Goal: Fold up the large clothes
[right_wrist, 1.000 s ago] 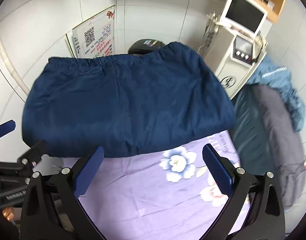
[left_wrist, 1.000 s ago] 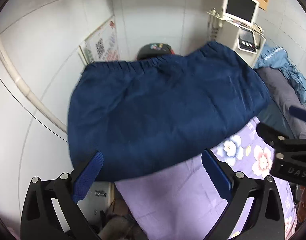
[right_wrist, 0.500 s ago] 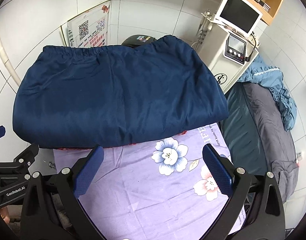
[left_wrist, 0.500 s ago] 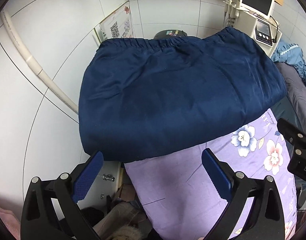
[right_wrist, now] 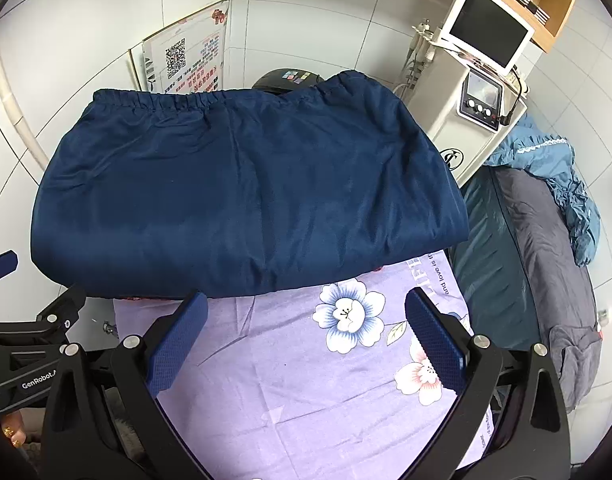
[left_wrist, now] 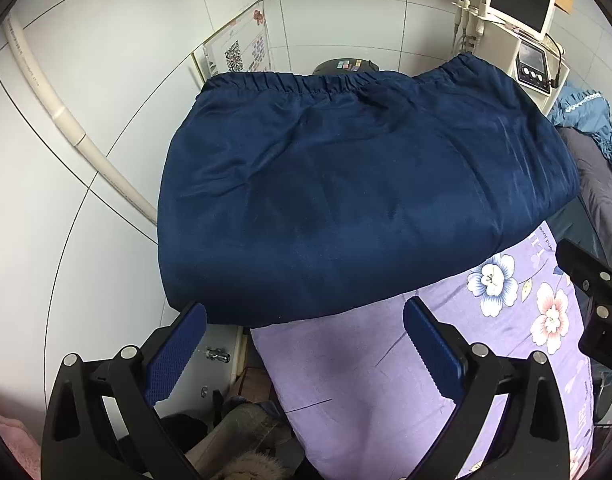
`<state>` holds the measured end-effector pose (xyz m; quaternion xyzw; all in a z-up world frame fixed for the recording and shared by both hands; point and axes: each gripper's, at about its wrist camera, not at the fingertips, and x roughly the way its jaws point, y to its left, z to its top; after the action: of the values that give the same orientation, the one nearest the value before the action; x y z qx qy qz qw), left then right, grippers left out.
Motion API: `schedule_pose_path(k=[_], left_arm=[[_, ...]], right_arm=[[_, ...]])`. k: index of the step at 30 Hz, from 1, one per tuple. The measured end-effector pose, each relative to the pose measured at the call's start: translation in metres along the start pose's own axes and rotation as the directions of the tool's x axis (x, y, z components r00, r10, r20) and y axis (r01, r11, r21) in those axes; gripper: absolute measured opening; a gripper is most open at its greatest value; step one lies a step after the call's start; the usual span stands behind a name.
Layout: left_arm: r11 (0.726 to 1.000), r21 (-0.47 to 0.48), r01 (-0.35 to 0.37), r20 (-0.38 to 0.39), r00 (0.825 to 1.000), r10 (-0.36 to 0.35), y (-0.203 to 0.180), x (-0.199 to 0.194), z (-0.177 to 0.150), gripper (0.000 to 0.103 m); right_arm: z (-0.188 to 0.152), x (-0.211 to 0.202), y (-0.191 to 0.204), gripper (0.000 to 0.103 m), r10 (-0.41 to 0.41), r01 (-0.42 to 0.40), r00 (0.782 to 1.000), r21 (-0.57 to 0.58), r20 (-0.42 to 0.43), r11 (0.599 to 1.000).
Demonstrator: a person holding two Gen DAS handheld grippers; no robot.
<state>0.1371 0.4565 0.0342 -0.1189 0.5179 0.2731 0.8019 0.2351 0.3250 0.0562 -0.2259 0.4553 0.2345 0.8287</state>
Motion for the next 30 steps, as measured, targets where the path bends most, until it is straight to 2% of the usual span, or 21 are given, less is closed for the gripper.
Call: schedule_pose_path(k=[30], left_arm=[[1.000,-0.006,-0.023,0.004,1.000,0.023,0.0068,0.0027,0.0005,0.097]], right_arm=[[0.0020,0.0007,0.0076,0.097,0.026,-0.026,1.000,-0.001,0.014,1.000]])
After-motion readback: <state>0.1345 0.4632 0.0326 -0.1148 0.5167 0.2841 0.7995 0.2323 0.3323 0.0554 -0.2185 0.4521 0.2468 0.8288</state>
